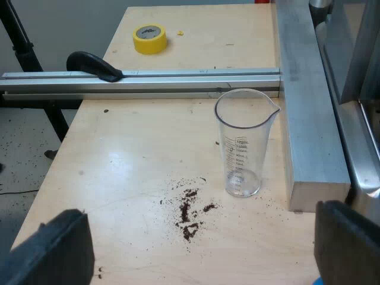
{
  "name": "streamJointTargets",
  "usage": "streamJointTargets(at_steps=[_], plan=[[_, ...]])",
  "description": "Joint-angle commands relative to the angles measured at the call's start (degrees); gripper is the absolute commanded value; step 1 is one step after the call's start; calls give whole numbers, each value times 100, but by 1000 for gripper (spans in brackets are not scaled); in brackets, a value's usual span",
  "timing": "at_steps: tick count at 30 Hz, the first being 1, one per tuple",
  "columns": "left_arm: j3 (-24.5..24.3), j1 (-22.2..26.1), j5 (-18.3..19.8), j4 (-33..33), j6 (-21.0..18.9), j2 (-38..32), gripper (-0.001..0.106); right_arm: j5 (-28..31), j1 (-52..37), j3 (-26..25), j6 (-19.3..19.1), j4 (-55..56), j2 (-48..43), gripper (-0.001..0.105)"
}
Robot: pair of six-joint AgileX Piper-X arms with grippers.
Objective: Place mug into machine
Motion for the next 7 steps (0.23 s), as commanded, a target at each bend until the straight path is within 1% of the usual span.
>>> streamJointTargets(at_steps=[1,7], plan=[[-3,-2,-57,-65,-1,-794,77,-4,8,-38,5,-40,-231,57],[-3,-53,-57,-65,-1,-807,77,-4,8,-38,5,-40,-231,57]])
